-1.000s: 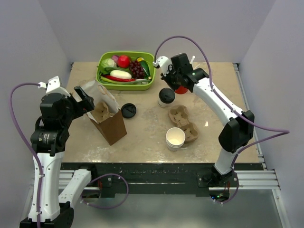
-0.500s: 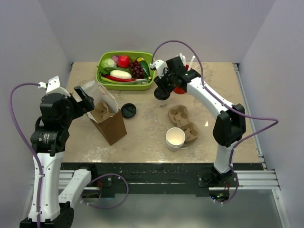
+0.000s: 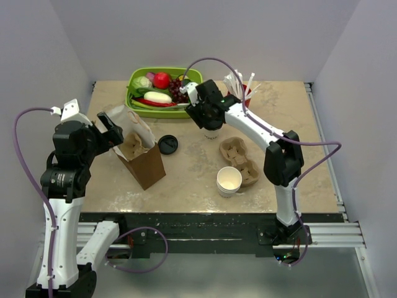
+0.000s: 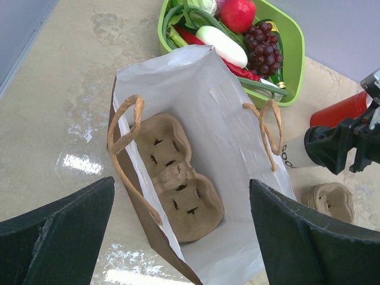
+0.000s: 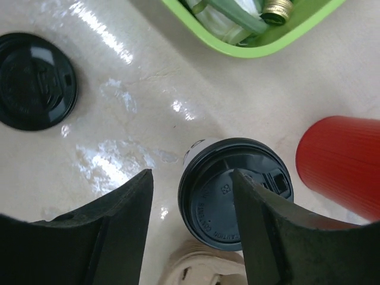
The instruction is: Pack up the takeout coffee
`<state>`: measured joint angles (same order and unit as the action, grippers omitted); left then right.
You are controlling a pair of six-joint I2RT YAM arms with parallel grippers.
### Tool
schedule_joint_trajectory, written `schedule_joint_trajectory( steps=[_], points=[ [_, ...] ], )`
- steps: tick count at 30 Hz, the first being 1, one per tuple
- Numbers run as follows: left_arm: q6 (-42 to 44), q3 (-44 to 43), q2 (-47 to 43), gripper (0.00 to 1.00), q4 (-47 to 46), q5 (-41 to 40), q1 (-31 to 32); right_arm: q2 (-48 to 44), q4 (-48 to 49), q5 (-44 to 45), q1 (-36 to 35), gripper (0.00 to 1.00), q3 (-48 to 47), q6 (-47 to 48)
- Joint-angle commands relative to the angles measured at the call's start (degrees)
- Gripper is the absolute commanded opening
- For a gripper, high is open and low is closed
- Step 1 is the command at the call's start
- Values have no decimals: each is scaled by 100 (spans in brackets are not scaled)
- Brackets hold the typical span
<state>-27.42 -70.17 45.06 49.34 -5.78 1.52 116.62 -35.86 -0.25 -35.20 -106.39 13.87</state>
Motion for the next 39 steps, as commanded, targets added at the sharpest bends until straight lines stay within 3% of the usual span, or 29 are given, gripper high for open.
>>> schedule_joint_trajectory(
  steps=[1, 5, 9, 25, 29, 39],
  points=[
    [35, 3, 12, 100, -179, 33, -20, 71, 149, 1525, -241, 57, -479, -1182],
    [35, 3, 56, 100, -197, 51, -20, 107, 332, 2160, -286, 54, -348, -2412],
    [52, -58, 117, 100, -188, 77, -20, 212, 308, 2292, -294, 52, -391, -2758],
    [96, -49, 126, 100, -197, 59, -20, 125, 17, 1625, -277, 57, -251, -2125],
    [96, -58, 100, 100, -171, 42, -20, -139, 157, 1468, -233, 59, -286, -1546],
    [96, -32, 56, 100, -126, 24, -20, -289, -387, 490, 636, 60, -479, -640]
  ],
)
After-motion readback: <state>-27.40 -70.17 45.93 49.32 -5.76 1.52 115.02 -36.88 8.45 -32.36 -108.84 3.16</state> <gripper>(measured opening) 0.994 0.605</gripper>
